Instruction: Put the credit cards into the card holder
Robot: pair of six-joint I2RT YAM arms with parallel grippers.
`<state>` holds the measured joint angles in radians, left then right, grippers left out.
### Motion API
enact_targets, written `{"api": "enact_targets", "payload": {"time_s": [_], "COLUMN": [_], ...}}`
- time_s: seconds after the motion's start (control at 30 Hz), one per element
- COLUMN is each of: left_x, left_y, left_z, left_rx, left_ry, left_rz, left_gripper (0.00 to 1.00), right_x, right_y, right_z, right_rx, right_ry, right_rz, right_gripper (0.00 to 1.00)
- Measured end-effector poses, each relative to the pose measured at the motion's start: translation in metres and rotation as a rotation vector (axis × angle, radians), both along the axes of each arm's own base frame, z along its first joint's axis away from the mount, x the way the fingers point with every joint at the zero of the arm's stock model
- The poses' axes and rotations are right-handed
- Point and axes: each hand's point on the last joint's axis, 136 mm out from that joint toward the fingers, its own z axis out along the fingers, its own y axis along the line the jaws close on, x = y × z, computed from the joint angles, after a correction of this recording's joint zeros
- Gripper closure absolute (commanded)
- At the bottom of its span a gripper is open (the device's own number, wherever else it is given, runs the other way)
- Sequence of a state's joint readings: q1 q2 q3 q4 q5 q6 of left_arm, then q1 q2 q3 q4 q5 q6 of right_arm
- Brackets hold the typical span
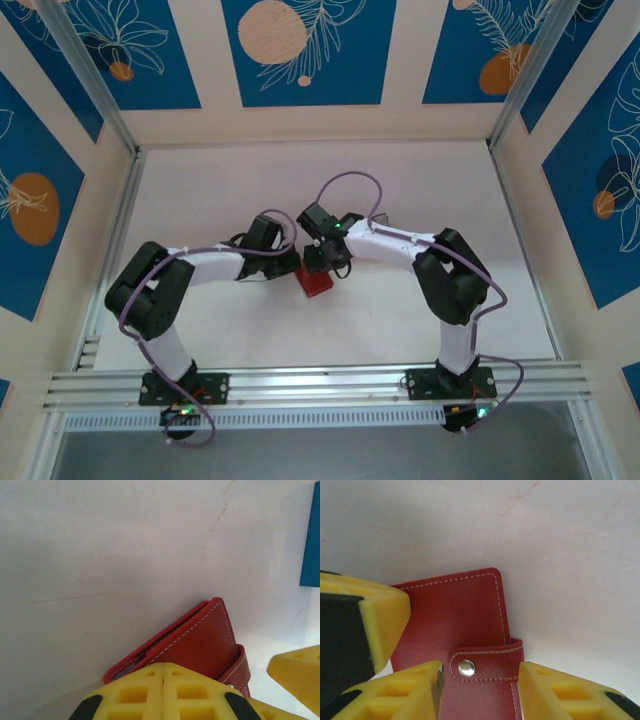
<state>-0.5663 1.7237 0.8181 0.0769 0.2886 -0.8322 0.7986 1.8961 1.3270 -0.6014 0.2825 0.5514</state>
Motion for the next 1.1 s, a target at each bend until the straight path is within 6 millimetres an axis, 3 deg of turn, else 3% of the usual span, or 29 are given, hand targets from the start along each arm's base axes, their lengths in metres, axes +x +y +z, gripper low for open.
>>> {"api": "enact_targets", "payload": {"time_s": [0.17, 0.67, 1.1], "left_x": [0.0, 0.0, 0.001], "left_y": [0.0, -0.001, -0.001], "left_z": [-0.001, -0.002, -0.002], "left_rx": [-0.018, -0.039, -0.053], "left_ry": [-0.018, -0.036, -0.047], "left_rz": [0.002, 0.008, 0.014], "left_gripper": [0.99, 1.0, 1.0], "right_x": [0.0, 0.001, 0.0], "right_y": [0.005, 0.003, 0.006], "right_z": [-0.013, -0.013, -0.014], "right_rx": [-0.023, -0.156, -0.186], "right_ry": [0.015, -0.097, -0.144], "right_rz": [0.012, 0.023, 0.013], "right_gripper": [0.55, 0.61, 1.0]}}
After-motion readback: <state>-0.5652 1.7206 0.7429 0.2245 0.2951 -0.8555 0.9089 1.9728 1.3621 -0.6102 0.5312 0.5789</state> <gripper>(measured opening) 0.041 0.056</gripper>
